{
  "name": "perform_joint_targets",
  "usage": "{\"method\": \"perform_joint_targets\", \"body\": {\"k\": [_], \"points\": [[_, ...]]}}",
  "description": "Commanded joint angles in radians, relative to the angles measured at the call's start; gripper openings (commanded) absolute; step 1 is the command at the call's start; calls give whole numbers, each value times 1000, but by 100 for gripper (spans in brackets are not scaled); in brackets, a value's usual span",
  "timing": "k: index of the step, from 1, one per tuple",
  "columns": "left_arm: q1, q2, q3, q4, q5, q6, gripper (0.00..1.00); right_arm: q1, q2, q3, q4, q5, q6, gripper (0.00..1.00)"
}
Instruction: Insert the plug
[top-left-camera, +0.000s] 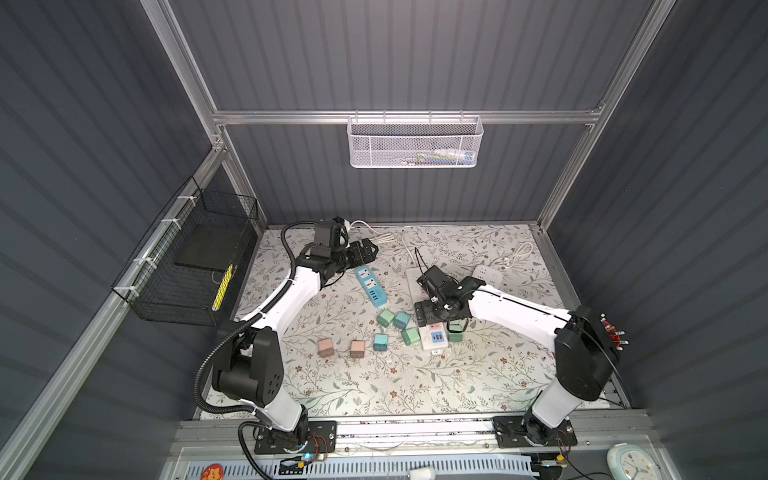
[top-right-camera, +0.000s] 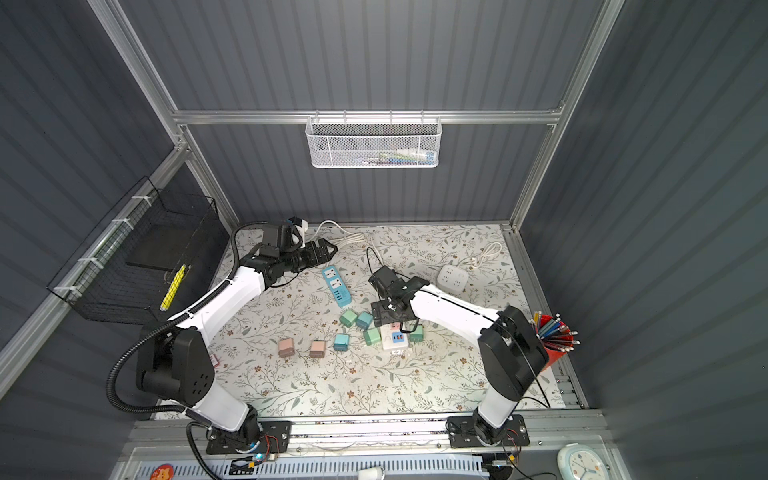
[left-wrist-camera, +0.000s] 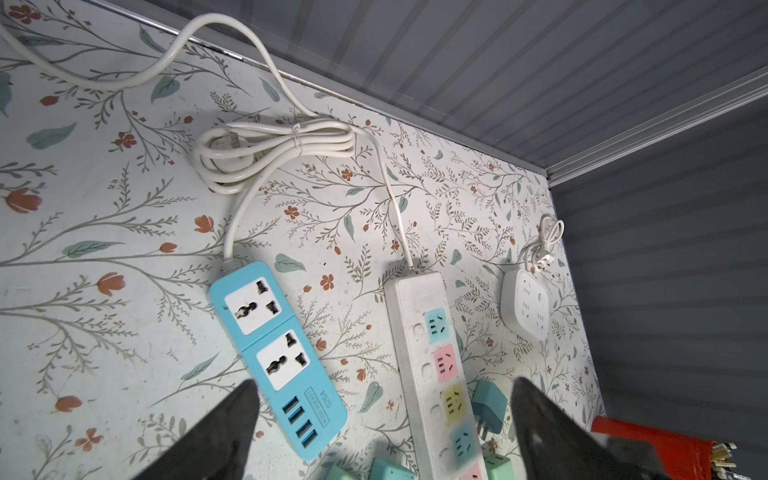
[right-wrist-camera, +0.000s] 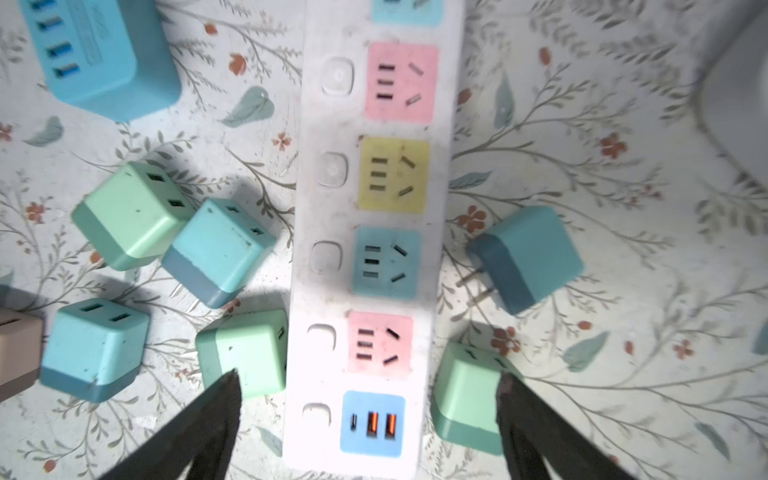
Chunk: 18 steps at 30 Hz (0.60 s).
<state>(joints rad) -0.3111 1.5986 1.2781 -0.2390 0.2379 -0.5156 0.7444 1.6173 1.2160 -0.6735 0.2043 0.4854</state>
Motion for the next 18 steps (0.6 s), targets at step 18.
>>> {"method": "perform_joint_targets", "body": {"k": [18], "points": [[-251,142,167,-423,-238,140,70,-269,-260,-253,116,-20,-108,93]]}}
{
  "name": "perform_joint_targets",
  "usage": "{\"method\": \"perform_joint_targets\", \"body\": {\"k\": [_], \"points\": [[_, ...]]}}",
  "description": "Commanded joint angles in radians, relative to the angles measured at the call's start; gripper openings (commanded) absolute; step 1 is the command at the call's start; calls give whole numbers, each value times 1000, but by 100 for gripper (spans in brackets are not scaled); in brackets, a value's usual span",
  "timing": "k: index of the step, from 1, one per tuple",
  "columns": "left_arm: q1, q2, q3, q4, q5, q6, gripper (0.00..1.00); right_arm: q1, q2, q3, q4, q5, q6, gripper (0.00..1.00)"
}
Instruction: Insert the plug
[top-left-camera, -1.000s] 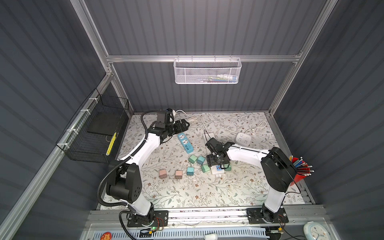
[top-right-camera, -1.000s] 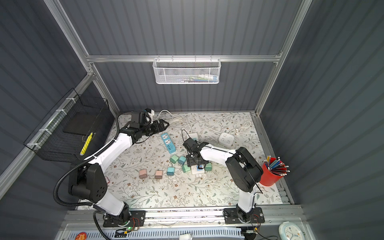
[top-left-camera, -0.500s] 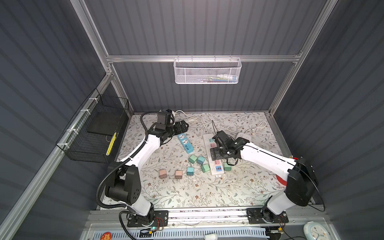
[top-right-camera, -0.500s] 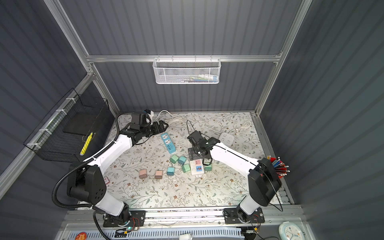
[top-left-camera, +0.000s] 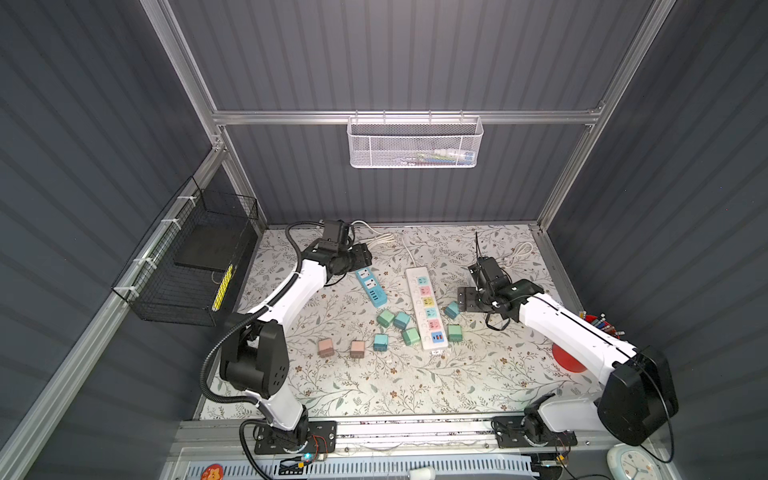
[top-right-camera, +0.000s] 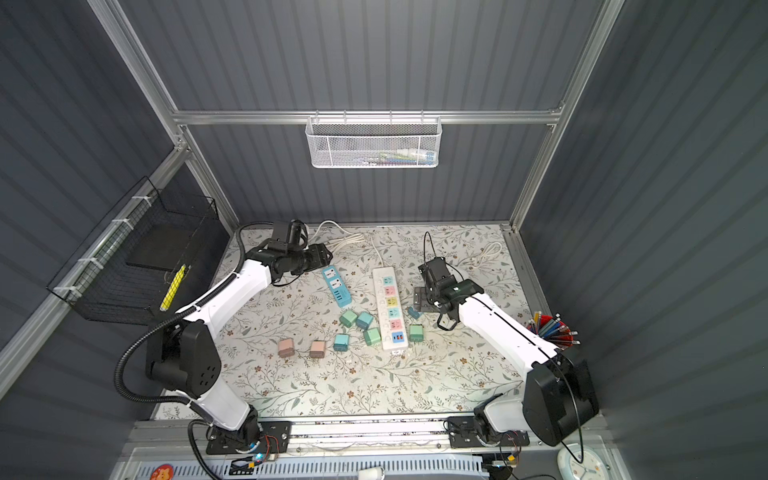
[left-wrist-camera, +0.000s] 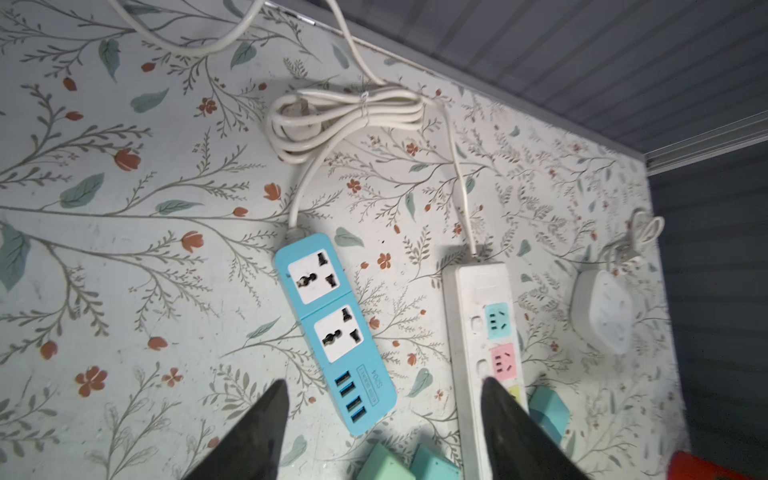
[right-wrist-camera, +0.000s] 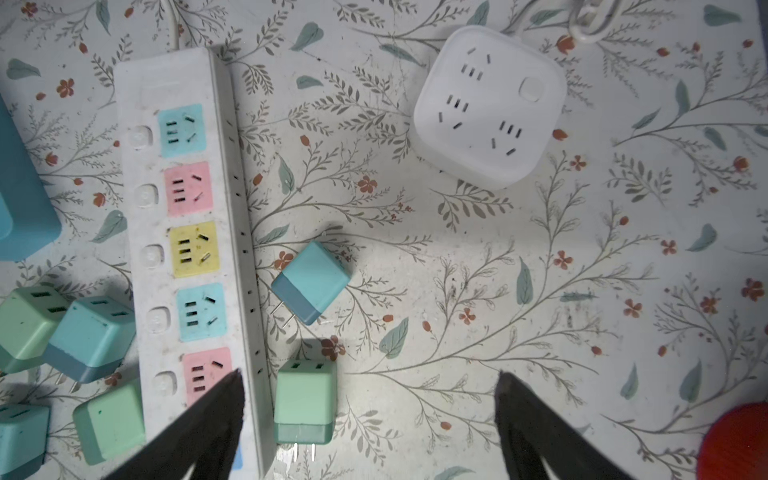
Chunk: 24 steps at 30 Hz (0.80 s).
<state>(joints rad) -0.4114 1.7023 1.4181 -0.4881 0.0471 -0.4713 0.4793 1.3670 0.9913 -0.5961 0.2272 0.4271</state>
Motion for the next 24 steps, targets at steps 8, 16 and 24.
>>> {"method": "perform_joint_targets", "body": {"k": [8,16,24], "points": [[-429,168,90,-408,-224,188,60,-44,-60,-105,94,-99,-63,85],[-447,270,130,-428,-262,214,60,-47,-90,-106,102,-120,-60,83],[-445,318,133,-413,-284,235,54,-45,-113,-136,116,-139,-33,82]]}}
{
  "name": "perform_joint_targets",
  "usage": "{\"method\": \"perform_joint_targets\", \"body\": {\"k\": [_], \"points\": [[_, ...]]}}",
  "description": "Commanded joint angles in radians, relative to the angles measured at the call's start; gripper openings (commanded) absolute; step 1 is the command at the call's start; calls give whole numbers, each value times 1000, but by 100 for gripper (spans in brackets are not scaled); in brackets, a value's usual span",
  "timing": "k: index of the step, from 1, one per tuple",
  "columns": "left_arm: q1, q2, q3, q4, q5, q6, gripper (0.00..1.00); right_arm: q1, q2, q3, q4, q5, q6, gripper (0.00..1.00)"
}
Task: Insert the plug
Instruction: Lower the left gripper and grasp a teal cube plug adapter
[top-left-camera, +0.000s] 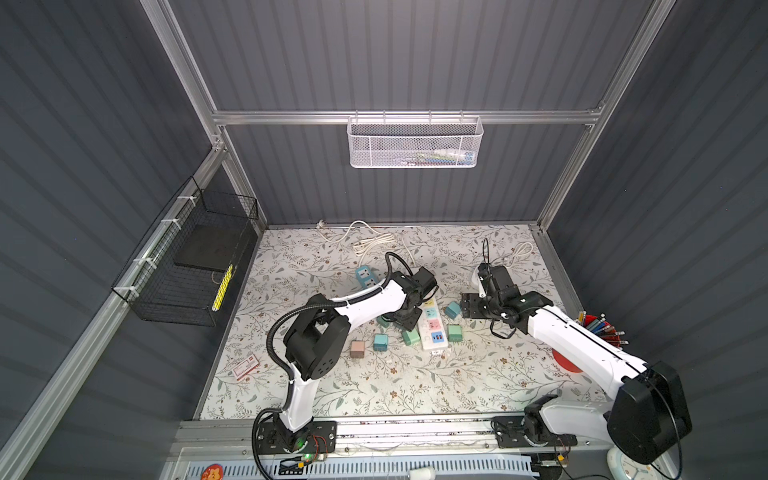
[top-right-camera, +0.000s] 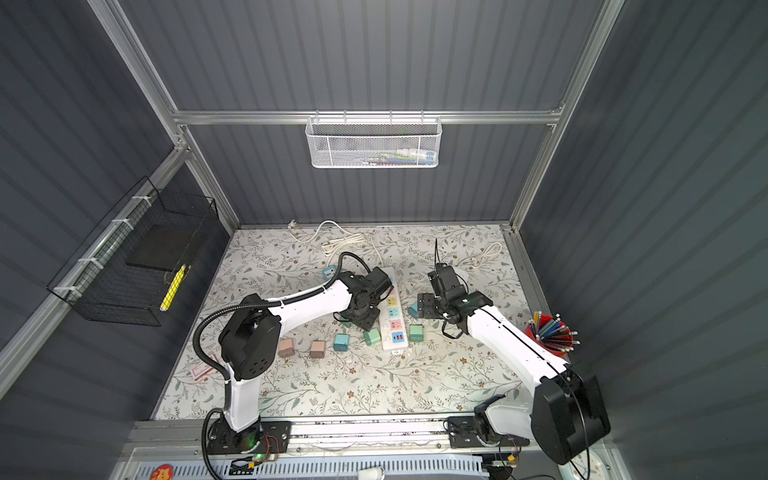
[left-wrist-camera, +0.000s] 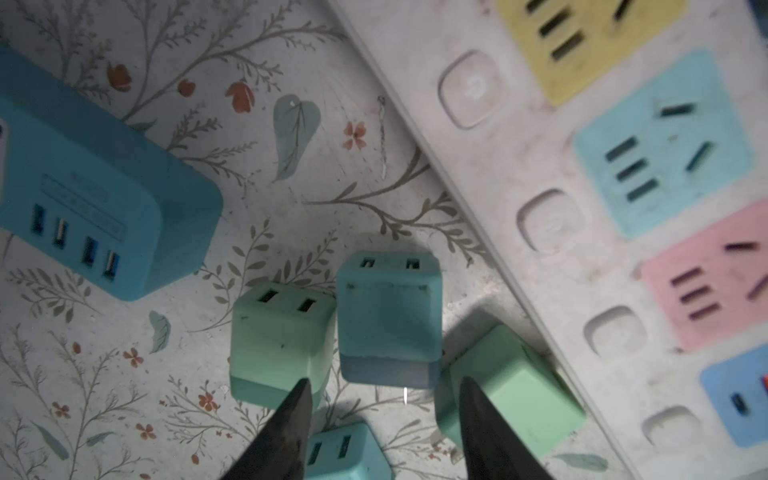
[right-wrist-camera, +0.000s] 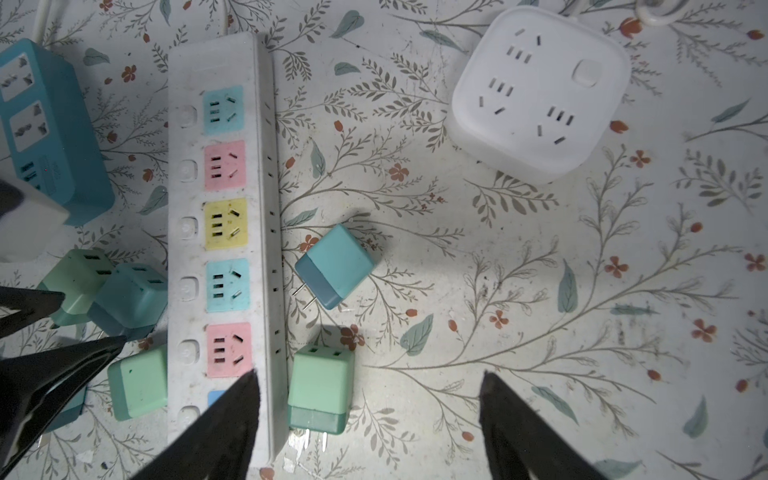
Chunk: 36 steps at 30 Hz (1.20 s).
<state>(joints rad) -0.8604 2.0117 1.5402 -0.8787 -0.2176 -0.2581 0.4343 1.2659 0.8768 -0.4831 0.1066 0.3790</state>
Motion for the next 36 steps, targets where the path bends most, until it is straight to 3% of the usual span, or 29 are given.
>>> {"method": "perform_joint_targets", "body": {"k": [1,23,33,36], "points": [[5,8,5,-16,-24,23,53,0,-13,-27,9,-26,20,82],[18,36,-89,109,-3,-50,43,1,-24,-42,11,-46,50,81],[18,21,-114,143,-7,-36,53,3,-20,-38,18,-57,52,81],[19,30,-103,144,-14,-31,51,3,-20,-42,18,-53,55,81]]}}
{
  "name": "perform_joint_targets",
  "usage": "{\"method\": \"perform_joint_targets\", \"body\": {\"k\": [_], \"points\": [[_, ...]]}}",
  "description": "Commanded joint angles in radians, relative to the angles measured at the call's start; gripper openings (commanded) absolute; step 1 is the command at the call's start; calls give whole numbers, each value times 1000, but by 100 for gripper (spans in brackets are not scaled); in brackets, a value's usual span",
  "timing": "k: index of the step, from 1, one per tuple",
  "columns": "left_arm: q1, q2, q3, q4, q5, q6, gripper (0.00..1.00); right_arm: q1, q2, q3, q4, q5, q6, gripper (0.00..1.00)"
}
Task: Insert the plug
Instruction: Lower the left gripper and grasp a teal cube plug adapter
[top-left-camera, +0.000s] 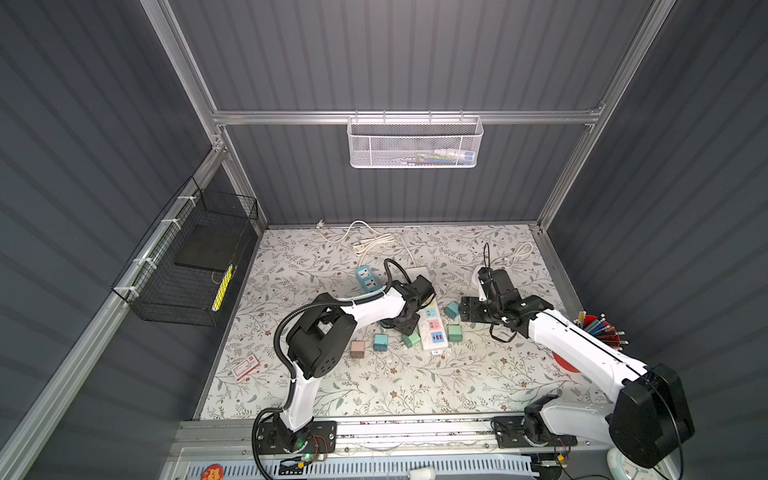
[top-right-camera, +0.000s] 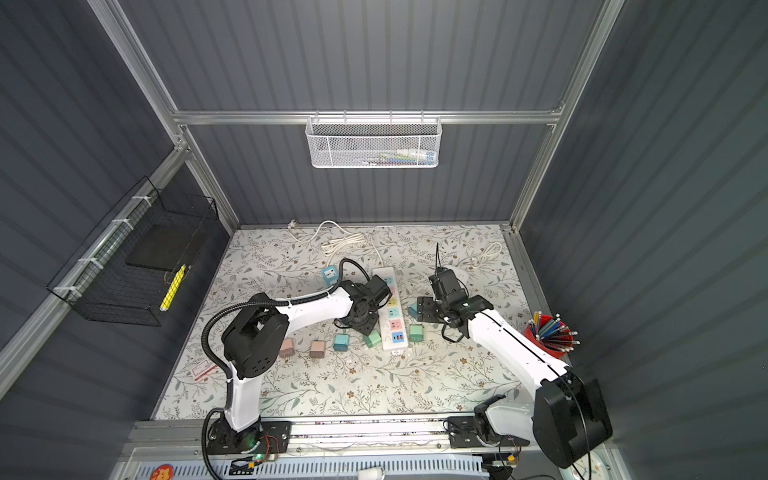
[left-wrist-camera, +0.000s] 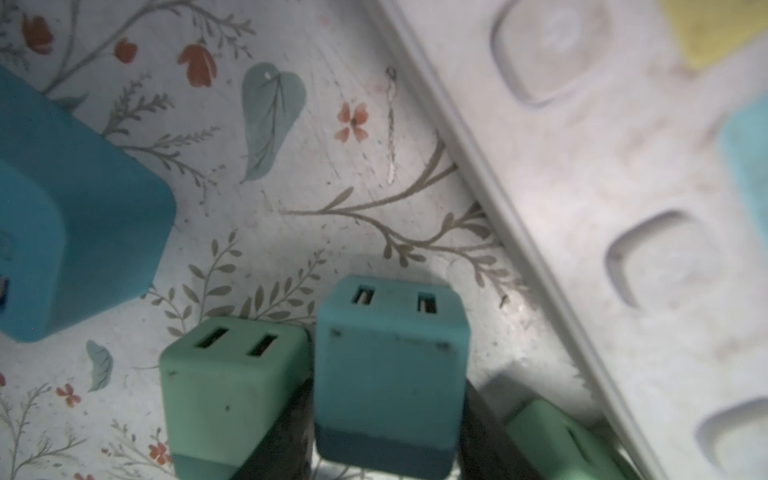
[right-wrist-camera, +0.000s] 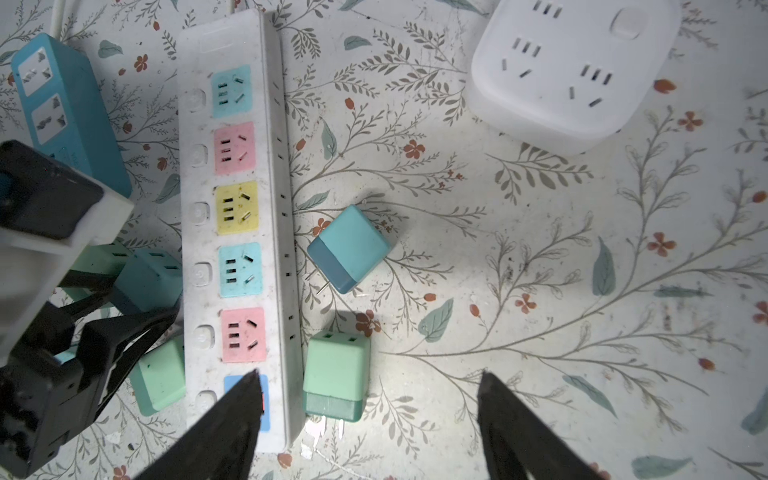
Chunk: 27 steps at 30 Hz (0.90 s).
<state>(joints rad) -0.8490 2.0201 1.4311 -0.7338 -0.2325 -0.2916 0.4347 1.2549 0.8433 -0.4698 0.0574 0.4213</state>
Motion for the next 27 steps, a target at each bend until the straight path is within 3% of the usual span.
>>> {"method": "perform_joint_targets", "body": {"k": [1,9,16,27], "points": [[8,25,7,0,-1,6,50,2,-9,-9,5,-5,13,82],[17,26,-9,38,-9,21,50,2,-19,-7,-8,-3,5,82],[18,25,-79,81,17,30,59,1,-19,2,-12,-3,2,83],[18,-73,-108,138,-22,29,27,4,-34,12,-29,-14,-4,83]]}}
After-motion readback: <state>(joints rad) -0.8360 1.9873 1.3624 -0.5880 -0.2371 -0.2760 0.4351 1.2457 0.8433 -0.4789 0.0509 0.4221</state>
